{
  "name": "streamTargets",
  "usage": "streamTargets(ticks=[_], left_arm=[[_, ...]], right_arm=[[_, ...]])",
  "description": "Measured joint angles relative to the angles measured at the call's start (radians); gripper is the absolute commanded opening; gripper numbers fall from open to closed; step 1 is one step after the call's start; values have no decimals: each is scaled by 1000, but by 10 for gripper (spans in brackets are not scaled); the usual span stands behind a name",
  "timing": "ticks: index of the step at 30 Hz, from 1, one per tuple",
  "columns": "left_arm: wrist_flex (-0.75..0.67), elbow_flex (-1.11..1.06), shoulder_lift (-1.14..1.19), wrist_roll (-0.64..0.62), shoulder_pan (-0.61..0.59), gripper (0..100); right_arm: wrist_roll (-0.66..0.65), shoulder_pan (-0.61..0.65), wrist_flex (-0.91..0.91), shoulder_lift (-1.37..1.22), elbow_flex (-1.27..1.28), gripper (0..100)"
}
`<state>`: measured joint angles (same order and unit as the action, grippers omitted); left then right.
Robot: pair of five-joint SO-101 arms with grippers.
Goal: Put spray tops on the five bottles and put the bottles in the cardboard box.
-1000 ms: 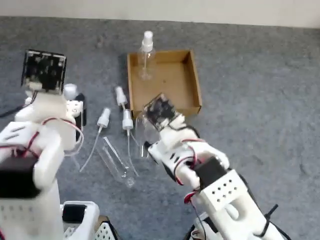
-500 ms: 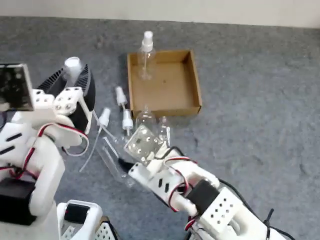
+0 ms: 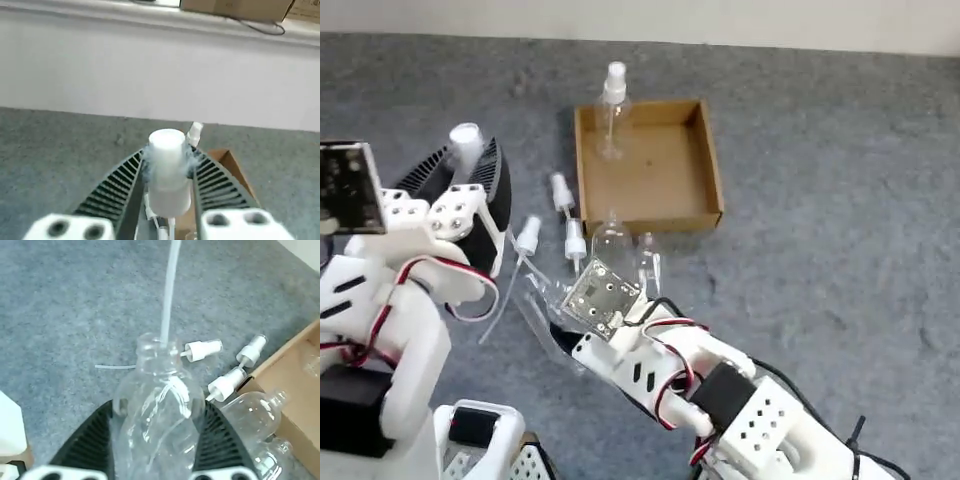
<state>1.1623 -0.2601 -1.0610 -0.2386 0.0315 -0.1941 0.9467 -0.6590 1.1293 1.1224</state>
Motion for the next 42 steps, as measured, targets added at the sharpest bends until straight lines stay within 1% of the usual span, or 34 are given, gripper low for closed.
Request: streamTargets(ticks=[6,11,13,15,17,20,26,30,34,39,42], left_arm=[[3,-81,-5,0,11,21],[3,-201,-100,-14,137,21],[3,-250,-147,-20,189,21],[3,-308,-190,-23,213,21],[3,-370,-210,-28,213,21],[3,-440,-218,-29,216,21],[-40,-539,-230,-31,216,21],[-80,-585,-230,-31,216,21],[-91,-603,-233,-28,207,21],[-126,-640,-235,-28,206,21],[-137,-664,-235,-28,206,24]], right_arm=[[3,-2,0,0,0,4],[84,-6,0,0,0,4],[107,-46,0,0,0,4],[115,-100,0,0,0,4],[118,-129,0,0,0,4],[118,-135,0,0,2,4],[118,-137,3,-2,2,4],[118,-137,107,-5,3,4],[126,-137,199,-6,6,4],[130,-137,215,-6,8,4],[192,-137,215,-8,9,4]])
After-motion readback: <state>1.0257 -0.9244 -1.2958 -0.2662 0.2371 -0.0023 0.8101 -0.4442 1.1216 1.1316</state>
